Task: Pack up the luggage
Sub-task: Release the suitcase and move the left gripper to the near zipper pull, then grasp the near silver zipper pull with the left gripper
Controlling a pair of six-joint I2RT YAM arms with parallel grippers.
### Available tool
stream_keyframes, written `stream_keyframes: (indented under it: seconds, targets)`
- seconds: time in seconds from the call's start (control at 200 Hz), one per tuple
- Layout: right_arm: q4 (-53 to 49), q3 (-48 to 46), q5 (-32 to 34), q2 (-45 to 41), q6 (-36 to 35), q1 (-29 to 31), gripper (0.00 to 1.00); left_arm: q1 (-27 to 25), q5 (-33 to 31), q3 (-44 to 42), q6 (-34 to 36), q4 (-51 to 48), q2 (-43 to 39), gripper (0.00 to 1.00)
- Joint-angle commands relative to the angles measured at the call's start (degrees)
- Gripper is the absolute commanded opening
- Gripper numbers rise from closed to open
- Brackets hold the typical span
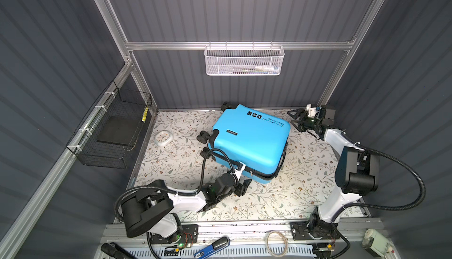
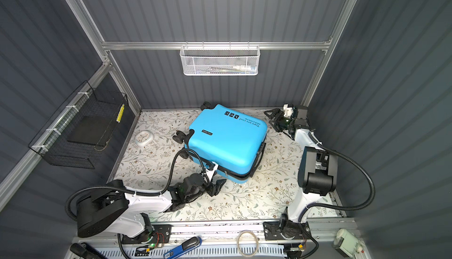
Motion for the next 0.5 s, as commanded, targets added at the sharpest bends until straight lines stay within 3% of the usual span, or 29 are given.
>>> stream_keyframes:
  seconds: [0.0, 0.315, 0.495]
  targets:
    - [1.2, 0.0, -1.7, 0.0, 0.1, 0.1, 0.79, -0.7, -1.4, -1.2, 1.0, 14.6, 3.9, 0.63]
    - [1.6, -1.2, -2.4, 0.5, -0.1, 1.0, 0.74, -1.2, -2.0, -4.2, -2.3, 32.1, 11.8, 0.53]
    - [1.1, -0.8, -2.4, 0.6, -0.5, 1.3, 0.71, -1.7, -2.5, -4.5, -2.7, 35.2, 12.4, 0.52]
